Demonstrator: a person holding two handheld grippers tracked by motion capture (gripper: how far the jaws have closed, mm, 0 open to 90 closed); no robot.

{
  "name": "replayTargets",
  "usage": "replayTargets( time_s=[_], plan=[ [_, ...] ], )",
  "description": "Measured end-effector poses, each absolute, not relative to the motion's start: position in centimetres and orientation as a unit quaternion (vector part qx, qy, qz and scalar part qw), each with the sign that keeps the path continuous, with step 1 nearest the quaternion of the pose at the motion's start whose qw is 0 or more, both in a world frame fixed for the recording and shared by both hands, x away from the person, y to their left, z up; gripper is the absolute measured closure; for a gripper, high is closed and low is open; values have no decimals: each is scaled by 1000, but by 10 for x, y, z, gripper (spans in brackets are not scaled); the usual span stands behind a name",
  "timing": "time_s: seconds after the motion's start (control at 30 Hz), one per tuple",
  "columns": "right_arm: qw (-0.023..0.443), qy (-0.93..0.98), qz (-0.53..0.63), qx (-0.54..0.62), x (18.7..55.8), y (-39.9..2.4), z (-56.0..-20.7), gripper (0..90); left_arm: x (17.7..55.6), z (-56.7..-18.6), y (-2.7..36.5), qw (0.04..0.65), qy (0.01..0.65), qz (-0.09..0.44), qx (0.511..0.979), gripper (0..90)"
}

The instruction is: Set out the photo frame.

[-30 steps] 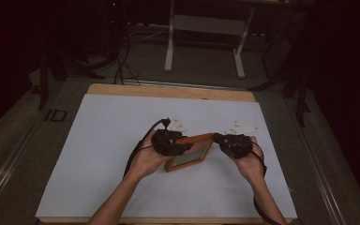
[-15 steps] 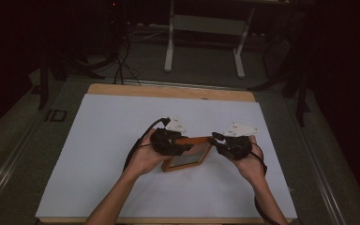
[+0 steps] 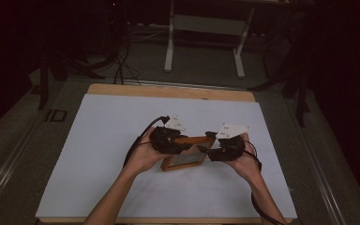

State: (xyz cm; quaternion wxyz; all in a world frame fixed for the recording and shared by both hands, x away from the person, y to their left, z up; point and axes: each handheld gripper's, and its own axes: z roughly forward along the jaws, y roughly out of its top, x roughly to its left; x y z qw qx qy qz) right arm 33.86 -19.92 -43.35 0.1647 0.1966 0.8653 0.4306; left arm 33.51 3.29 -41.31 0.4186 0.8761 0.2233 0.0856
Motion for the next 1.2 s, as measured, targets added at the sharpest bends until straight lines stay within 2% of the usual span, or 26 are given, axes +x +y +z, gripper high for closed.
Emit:
replayTargets(
  time_s=[0.2, 0.47, 0.6, 0.7, 1.03, 1.2],
  plan=[
    [162, 877, 421, 164, 343, -190, -434, 256, 336, -412, 31, 416, 210, 85, 881, 676],
    [149, 888, 410, 143, 352, -183, -437, 211, 337, -411, 29, 421, 187, 75, 884, 672],
    [140, 895, 403, 128, 350, -182, -439, 288, 340, -411, 28, 423, 189, 74, 883, 673],
    [155, 894, 400, 125, 347, -183, -440, 342, 340, -410, 28, 425, 192, 71, 882, 662],
    [147, 888, 418, 122, 343, -199, -438, 574, 347, -410, 35, 444, 217, 52, 868, 540],
    [156, 889, 417, 112, 338, -199, -440, 611, 348, -406, 41, 464, 226, 56, 855, 506]
  ],
)
